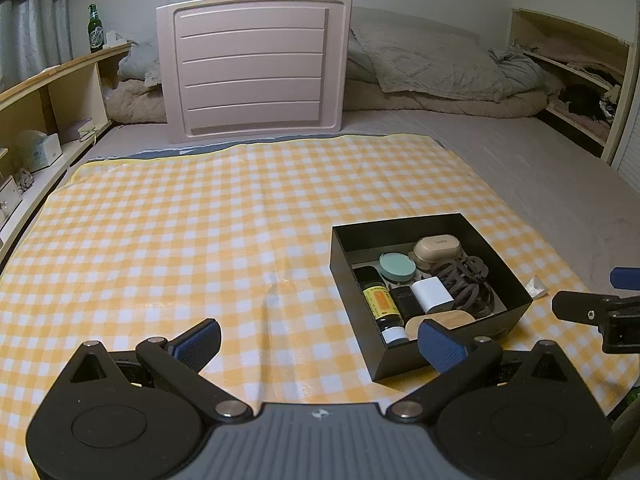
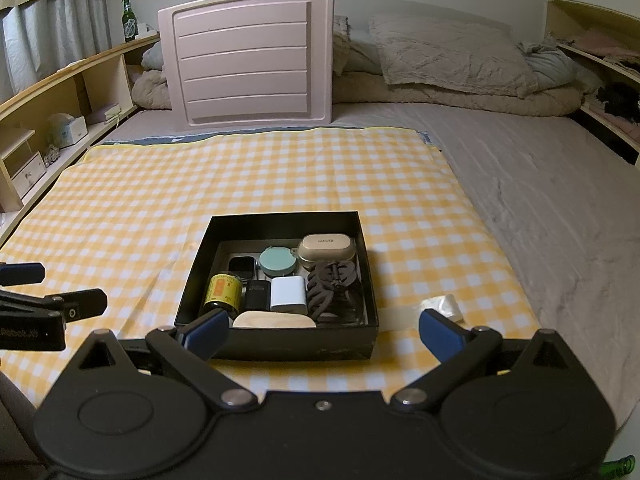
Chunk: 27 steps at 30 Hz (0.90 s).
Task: Organize rigid objects
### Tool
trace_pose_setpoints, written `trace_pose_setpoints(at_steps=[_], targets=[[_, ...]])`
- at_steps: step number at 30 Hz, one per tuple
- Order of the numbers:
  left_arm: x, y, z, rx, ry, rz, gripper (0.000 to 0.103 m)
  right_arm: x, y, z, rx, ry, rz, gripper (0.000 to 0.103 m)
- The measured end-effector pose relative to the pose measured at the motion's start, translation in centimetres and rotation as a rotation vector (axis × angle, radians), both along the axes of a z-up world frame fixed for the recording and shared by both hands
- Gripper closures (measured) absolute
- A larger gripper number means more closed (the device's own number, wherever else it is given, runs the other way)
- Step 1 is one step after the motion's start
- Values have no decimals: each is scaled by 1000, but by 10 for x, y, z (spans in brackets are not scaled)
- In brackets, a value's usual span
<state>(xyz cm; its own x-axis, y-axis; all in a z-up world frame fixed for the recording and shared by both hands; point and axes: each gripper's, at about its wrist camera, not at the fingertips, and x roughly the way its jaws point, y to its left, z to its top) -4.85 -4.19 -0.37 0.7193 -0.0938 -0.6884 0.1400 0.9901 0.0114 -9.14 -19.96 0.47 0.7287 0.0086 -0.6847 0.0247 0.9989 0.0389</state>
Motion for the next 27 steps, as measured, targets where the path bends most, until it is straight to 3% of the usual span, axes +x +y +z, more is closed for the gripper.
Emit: trace_pose_setpoints(at_steps=[27], targets=[[0, -3, -3, 5, -8, -27, 0, -3, -3, 0, -7, 0, -8, 1]])
